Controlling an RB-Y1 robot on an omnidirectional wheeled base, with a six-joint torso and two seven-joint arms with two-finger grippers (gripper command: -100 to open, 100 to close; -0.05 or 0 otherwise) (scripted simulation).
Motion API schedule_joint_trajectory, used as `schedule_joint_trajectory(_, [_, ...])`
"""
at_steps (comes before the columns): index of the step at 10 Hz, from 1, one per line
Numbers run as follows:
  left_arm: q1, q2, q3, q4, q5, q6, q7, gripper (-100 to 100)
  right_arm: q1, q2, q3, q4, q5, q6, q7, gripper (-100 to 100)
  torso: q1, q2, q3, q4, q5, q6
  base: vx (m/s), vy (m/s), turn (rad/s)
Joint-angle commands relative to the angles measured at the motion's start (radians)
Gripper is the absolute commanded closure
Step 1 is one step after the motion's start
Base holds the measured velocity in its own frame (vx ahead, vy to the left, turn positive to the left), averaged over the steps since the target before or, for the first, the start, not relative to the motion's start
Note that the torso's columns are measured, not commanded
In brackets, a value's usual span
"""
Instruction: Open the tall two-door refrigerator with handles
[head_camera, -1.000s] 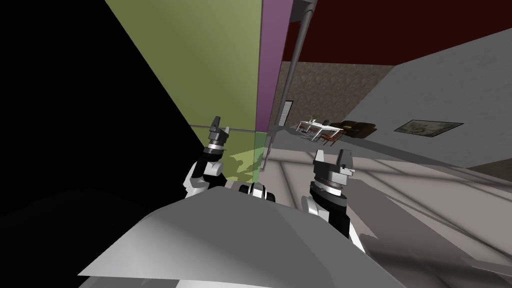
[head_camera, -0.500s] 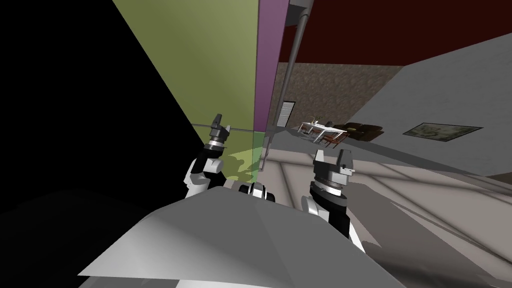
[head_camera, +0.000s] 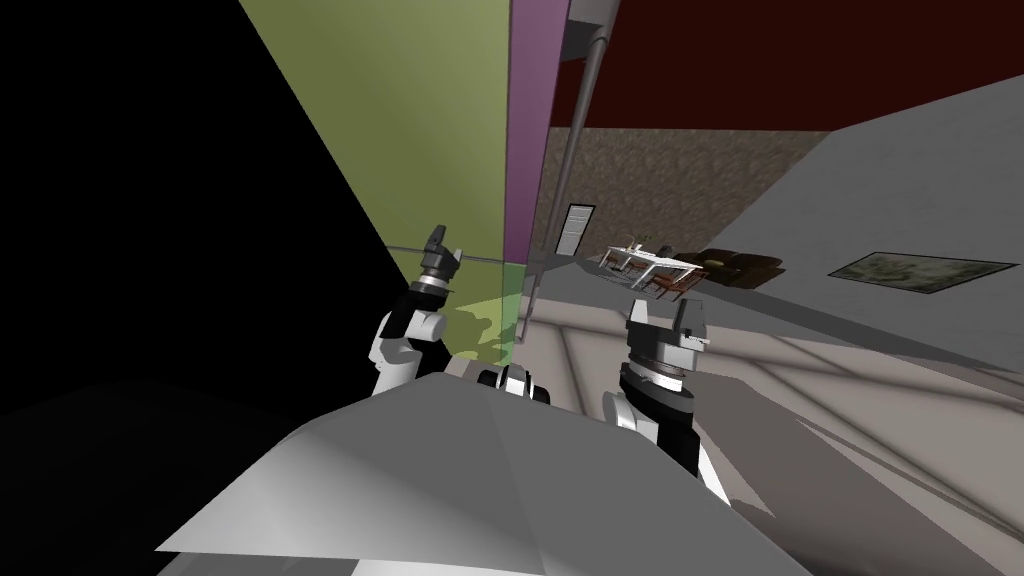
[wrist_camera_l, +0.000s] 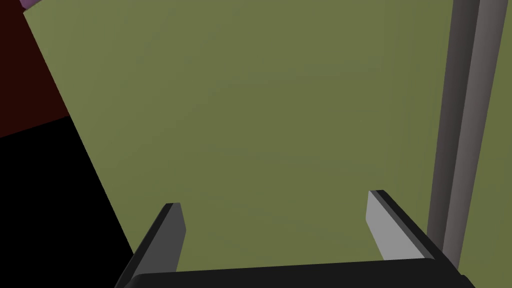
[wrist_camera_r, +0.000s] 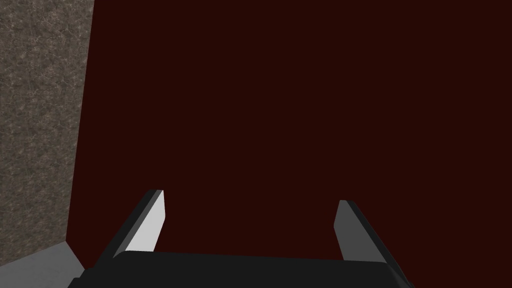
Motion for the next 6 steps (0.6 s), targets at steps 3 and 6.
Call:
schedule_joint_trajectory(3, [-0.063,-0.004,0.000,-0.008,0.015,0.125,0.002,-100,0.000,0.000,0.000,0.000,0.000,0.000,0.000,0,0.002,-0.001,0.000,-0.002,0.002,0.000,0.002,-0.058,0.034])
schedule_joint_trajectory(6, [-0.090,-0.007,0.006,-0.011,0.021,0.205,0.001,-100,0.000,0.000,0.000,0.000,0.000,0.000,0.000,0,-0.002,-0.002,-0.001,-0.002,0.000,0.001,0.005,-0.063,0.066])
